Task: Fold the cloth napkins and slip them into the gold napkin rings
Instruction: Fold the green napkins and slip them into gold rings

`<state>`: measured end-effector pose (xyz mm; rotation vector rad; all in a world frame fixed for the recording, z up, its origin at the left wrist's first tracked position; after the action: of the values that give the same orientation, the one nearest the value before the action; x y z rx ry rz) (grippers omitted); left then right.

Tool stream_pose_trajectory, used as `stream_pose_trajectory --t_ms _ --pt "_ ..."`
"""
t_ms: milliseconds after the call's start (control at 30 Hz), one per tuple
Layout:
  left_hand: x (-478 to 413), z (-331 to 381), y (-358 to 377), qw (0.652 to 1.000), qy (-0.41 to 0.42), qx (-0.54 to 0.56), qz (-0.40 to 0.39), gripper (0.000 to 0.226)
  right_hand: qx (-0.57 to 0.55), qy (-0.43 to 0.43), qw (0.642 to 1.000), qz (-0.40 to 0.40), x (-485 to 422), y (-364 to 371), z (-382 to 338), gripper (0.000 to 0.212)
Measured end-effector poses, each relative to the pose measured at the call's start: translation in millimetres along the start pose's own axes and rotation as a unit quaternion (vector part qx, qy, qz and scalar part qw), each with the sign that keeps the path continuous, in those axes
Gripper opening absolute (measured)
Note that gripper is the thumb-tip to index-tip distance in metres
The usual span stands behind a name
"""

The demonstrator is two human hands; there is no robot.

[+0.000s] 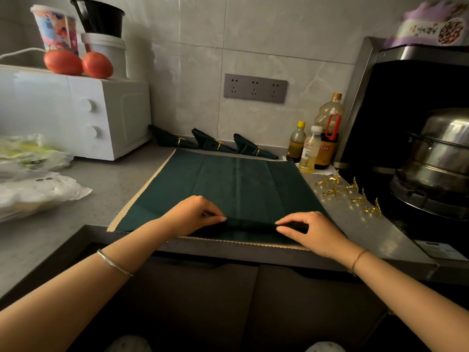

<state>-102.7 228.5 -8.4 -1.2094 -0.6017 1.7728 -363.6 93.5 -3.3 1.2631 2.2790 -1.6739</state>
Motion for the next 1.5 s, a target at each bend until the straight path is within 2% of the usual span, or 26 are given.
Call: stream_pose_trajectory --t_ms 67,133,200,300,433,500,567,633,700,767,867,933,1000,1100,1167,1233,1333,1500 --pt "1 -1 -5 0.999 -0.002 -0.043 -0.01 0.021 0.083 -0.013 0.996 -0.035 -3 1 1 0.035" --pt "3 -5 -9 0.994 0.009 -0.102 -0.047 0.026 0.164 -0.033 0.984 -0.068 -6 1 6 0.037" --pt "4 -10 -17 0.987 0.011 -0.146 -0.072 0.029 0.174 -0.016 0.981 -0.082 -9 -4 17 0.033" --pt "0 -27 -37 0.98 -0.032 -0.187 -0.066 0.03 0.119 0.052 0.986 -0.1 -17 -20 31 0.025" --pt "-12 -50 -62 0.986 -0.092 -0.126 -0.062 0.04 0.046 0.096 0.986 -0.13 -31 -43 38 0.021" --pt "-21 -47 -72 0.983 -0.124 -0.092 -0.1 0.042 0.023 0.115 0.981 -0.154 -40 -54 36 0.023" --pt "-31 -41 -81 0.964 -0.178 -0.079 -0.179 0.039 0.018 0.157 0.965 -0.211 -46 -66 33 0.03" --pt "-39 -36 -90 0.931 -0.237 -0.077 -0.267 0.034 0.012 0.202 0.939 -0.277 -51 -77 29 0.037" --pt "-43 -30 -97 0.895 -0.289 -0.057 -0.335 0.031 0.013 0.235 0.916 -0.325 -54 -87 29 0.035" --pt "-50 -26 -103 0.875 -0.306 -0.044 -0.372 0.036 0.01 0.257 0.893 -0.37 -59 -96 33 0.027" --pt "-63 -28 -108 0.872 -0.311 -0.001 -0.378 0.039 -0.034 0.248 0.866 -0.432 -72 -104 37 0.035" --pt "-74 -41 -105 0.881 -0.312 0.005 -0.356 0.05 -0.043 0.259 0.875 -0.406 -87 -98 41 0.033" --pt "-87 -60 -97 0.907 -0.276 -0.033 -0.318 0.049 -0.023 0.267 0.904 -0.333 -106 -83 49 0.028" --pt "-109 -94 -76 0.955 -0.22 -0.064 -0.189 0.032 0.006 0.252 0.94 -0.229 -135 -56 68 0.024" --pt "-121 -116 -60 0.971 -0.2 -0.074 -0.106 0.023 0.043 0.209 0.96 -0.18 -151 -35 85 0.022" --pt "-132 -135 -43 0.975 -0.193 -0.098 -0.057 0.017 0.093 0.163 0.974 -0.13 -168 -13 105 0.018" --pt "-147 -154 -23 0.965 -0.204 -0.165 -0.007 0.015 0.102 0.152 0.982 -0.053 -190 12 133 0.017" --pt "-170 -174 -1 0.948 -0.211 -0.233 0.04 0.022 0.091 0.157 0.983 -0.01 -219 36 145 0.009"
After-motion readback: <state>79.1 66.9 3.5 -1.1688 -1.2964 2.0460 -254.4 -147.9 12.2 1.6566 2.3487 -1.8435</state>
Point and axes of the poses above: each hand's wrist, its own x-axis away from the middle knuckle, its own y-axis out of the palm, z = x × y, the point moved 1 cm from there along -x, towards the middle knuckle, and after that the axes turned 15 degrees about z, right-handed, at the moved point
